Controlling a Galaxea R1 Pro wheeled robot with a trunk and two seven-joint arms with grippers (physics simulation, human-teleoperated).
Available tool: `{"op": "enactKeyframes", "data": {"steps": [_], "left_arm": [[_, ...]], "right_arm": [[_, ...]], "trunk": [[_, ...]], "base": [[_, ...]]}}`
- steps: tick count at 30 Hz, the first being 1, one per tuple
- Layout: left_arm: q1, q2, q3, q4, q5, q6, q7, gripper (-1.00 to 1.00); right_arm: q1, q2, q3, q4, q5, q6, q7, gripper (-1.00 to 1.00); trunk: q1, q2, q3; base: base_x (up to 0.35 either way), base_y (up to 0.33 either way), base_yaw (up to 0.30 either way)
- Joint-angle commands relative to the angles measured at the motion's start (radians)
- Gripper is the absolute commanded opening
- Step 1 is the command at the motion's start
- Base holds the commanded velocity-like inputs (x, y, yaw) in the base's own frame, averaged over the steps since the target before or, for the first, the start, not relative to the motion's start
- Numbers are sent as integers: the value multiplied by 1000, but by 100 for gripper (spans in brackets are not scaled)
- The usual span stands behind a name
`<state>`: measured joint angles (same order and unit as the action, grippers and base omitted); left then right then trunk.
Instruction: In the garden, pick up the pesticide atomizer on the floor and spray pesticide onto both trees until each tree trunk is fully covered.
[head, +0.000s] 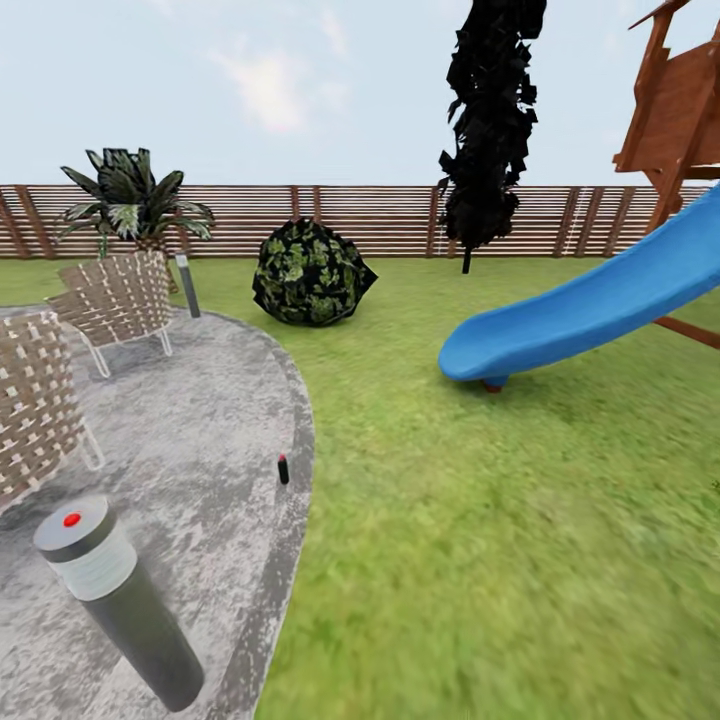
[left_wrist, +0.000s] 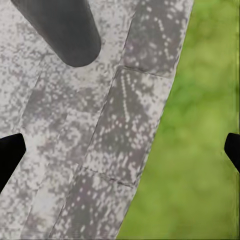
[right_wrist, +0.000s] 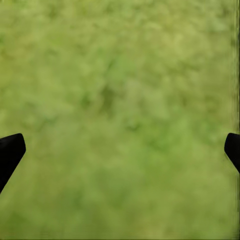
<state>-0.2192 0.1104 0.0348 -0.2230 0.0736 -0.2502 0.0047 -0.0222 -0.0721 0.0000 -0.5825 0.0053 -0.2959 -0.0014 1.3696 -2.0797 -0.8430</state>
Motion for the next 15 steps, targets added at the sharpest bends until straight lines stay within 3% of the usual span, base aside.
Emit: {"op": "enactKeyframes", "data": {"steps": [1,7,15], "left_arm": [[0,0,-1,0,7,-3,0,100],[0,0,0,1,7,-3,0,100],[0,0,0,-1,9,-4,0,100]], "right_arm": [[-1,0,0,1,1,-3,0,100],[-1,0,0,1,1,-3,0,100],[-1,0,0,1,0,-4,0,100]], "trunk": [[0,0,-1],[0,0,-1],[0,0,-1]], "base": [[328,-97,-263],[278,-92,-206],[34,-13,-20]]}}
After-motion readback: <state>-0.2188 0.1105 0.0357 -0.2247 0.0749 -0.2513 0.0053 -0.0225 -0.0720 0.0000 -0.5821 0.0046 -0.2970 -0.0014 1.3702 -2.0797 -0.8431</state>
